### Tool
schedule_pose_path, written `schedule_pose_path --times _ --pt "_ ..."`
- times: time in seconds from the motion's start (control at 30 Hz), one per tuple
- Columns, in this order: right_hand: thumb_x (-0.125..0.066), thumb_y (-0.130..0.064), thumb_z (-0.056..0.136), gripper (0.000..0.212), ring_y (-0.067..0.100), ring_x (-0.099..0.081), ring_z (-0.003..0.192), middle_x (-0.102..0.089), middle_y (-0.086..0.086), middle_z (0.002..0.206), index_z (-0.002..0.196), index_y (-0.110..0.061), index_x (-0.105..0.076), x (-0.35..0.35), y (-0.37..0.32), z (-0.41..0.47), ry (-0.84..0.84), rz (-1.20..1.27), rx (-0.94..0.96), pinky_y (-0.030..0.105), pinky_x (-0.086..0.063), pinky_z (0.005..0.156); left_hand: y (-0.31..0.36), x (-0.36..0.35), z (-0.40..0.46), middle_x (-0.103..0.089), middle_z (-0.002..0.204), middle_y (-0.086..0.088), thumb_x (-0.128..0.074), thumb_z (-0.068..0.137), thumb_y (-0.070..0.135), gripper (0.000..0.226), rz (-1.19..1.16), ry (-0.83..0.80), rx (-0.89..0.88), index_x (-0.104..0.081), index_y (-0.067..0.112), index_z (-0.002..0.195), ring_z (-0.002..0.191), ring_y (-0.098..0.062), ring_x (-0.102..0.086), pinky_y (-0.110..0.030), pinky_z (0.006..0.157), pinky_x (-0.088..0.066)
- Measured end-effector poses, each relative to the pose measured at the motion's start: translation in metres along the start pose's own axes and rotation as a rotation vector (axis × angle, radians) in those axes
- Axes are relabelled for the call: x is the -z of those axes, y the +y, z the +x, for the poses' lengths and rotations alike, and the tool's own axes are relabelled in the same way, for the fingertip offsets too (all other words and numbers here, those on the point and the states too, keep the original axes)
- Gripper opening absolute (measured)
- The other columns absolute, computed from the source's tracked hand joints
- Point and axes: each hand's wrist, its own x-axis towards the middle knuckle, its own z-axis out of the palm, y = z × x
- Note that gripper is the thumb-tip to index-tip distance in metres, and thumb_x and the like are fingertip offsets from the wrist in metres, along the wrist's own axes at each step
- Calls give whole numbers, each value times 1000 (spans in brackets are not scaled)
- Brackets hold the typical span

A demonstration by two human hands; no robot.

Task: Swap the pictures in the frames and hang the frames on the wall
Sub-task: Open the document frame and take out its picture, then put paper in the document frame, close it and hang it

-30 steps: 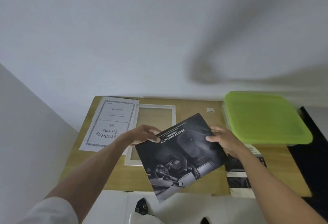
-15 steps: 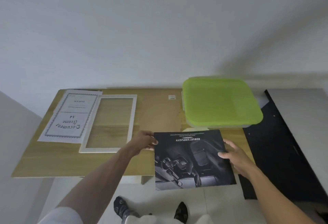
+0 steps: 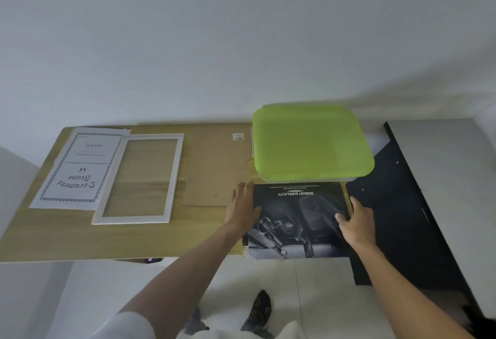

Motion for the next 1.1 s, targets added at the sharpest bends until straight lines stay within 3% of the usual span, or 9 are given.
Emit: schedule_pose_path --times 0.1,0.23,0.4,0.6,0.7,0.83,0.97,1.1 --pt "-67 -39 90 64 35 -34 137 -37 16 149 148 -23 -43 -21 10 -5 -42 -282 217 46 -37 108 -6 -15 -20 -10 161 -9 -55 95 41 77 269 -84 -205 -16 14 155 147 -28 -15 -43 117 -28" --pt "-57 -52 92 60 30 -30 143 -33 12 156 148 -33 -42 -38 13 -9 -96 -444 341 40 -33 112 -17 -29 -28 1 165 -10 -45 100 44 72 465 -262 -329 -16 9 156 152 -27 -4 -36 122 -15" --pt "-58 -51 91 59 29 -29 144 -33 12 156 146 -34 -44 -34 16 -4 -84 -418 339 42 -34 112 -11 -30 -23 4 165 -7 -44 102 39 68 449 -292 -325 -15 11 156 152 -23 -1 -40 113 -33" --pt "-59 -49 92 60 30 -27 144 -31 12 156 147 -33 -43 -33 15 -3 -72 -421 338 43 -33 111 -7 -32 -23 8 165 -6 -46 102 35 68 420 -314 -314 -13 11 156 152 -22 3 -43 113 -35" --pt "-63 -43 90 58 34 -34 141 -38 18 151 144 -26 -49 -35 13 -4 -56 -418 352 44 -33 111 -9 -28 -23 5 165 -6 -46 101 38 69 411 -289 -334 -14 10 156 152 -22 0 -42 113 -35" --pt "-72 -33 85 48 36 -54 123 -58 16 133 128 -15 -64 -42 5 -6 4 -345 485 49 -47 100 -16 -20 -28 -10 163 -12 -40 102 45 68 425 -148 -403 -20 6 154 151 -27 -12 -36 120 -19" --pt "-67 -38 88 43 27 -59 118 -63 6 126 125 -16 -64 -51 -27 -15 -11 -312 641 43 -50 97 -37 0 -27 -39 148 -11 -44 99 46 61 381 -14 -393 -37 5 145 136 -28 -38 -36 113 -33" --pt "-58 -44 94 48 22 -52 124 -56 3 134 134 -17 -57 -69 -75 -31 -98 -298 739 37 -45 104 -64 31 -24 -43 146 -11 -45 98 47 60 365 36 -305 -40 7 143 134 -28 -41 -37 110 -36"
